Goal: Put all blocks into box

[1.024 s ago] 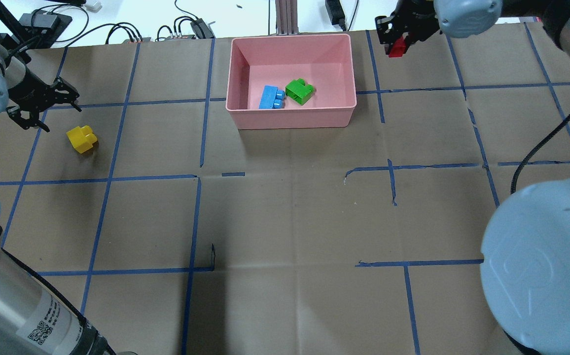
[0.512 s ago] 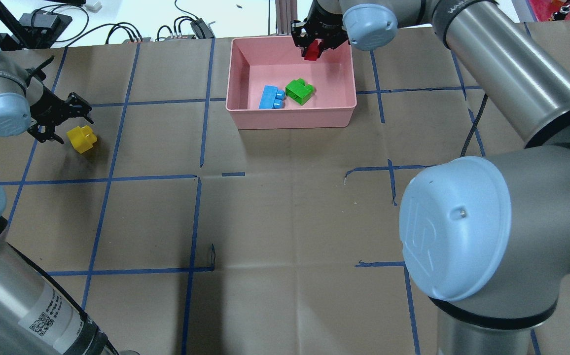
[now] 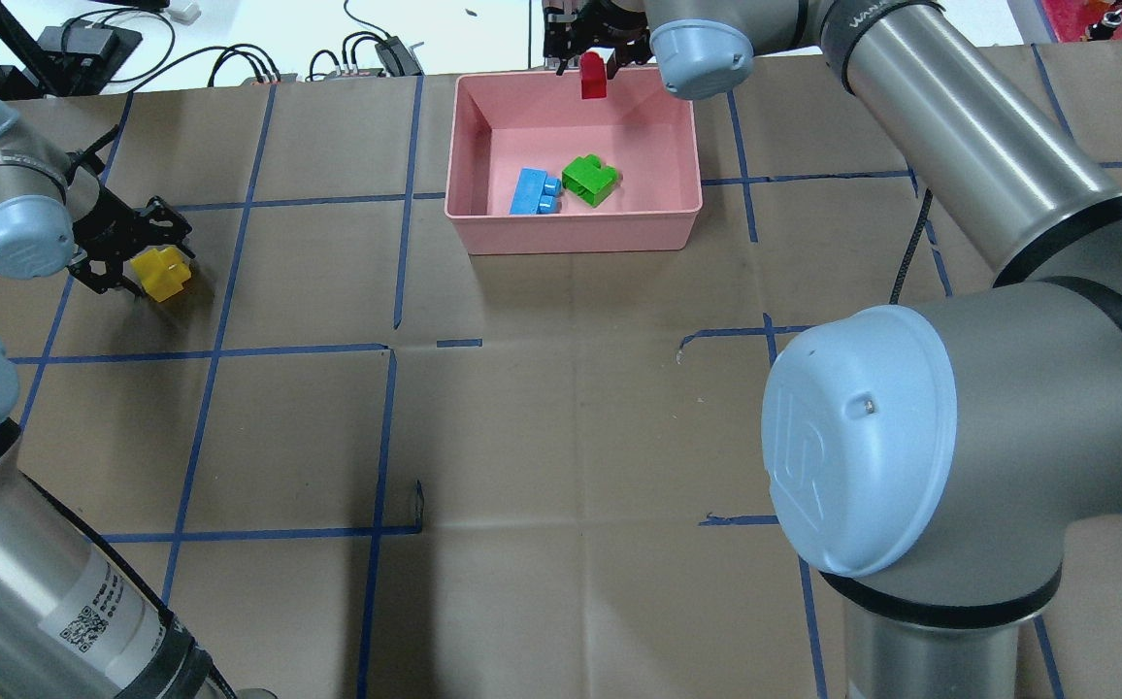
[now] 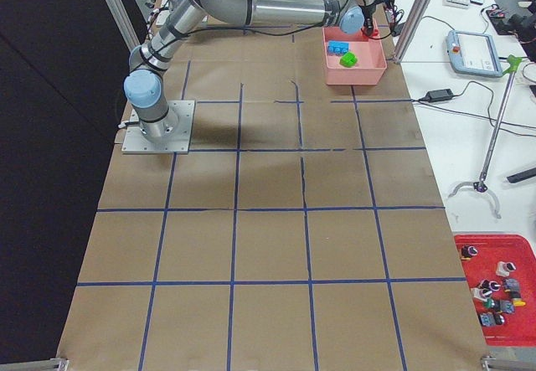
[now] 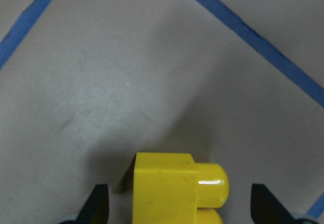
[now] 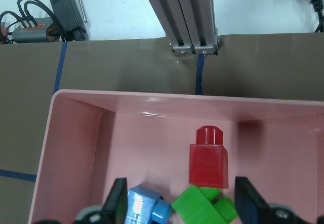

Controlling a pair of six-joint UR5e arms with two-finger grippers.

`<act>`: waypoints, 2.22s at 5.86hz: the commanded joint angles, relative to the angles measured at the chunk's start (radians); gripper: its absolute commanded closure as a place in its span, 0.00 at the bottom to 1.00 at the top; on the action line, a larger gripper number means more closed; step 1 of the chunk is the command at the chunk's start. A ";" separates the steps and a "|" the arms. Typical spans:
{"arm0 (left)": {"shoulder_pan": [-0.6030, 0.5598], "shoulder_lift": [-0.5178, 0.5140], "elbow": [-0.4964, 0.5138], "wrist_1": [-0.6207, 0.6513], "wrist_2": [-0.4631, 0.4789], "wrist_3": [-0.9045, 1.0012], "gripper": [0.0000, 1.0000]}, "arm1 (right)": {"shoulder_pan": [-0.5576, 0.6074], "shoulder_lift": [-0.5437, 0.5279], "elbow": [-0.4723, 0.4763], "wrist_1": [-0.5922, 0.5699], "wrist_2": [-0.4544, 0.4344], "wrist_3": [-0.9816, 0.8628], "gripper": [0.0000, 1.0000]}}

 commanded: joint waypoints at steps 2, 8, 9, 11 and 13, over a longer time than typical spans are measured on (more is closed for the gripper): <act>0.000 0.012 0.004 -0.011 0.013 0.000 0.66 | -0.001 -0.001 0.010 -0.009 -0.010 -0.005 0.00; -0.169 0.096 0.551 -0.642 0.008 0.122 0.97 | -0.125 -0.257 0.035 0.547 -0.153 -0.245 0.00; -0.266 0.080 0.611 -0.694 0.005 0.120 0.97 | -0.125 -0.353 0.099 0.660 -0.153 -0.240 0.00; -0.450 0.020 0.621 -0.686 -0.019 0.106 0.97 | -0.153 -0.603 0.348 0.709 -0.150 -0.240 0.00; -0.588 -0.078 0.641 -0.593 -0.010 0.067 0.97 | -0.167 -0.834 0.638 0.618 -0.153 -0.242 0.00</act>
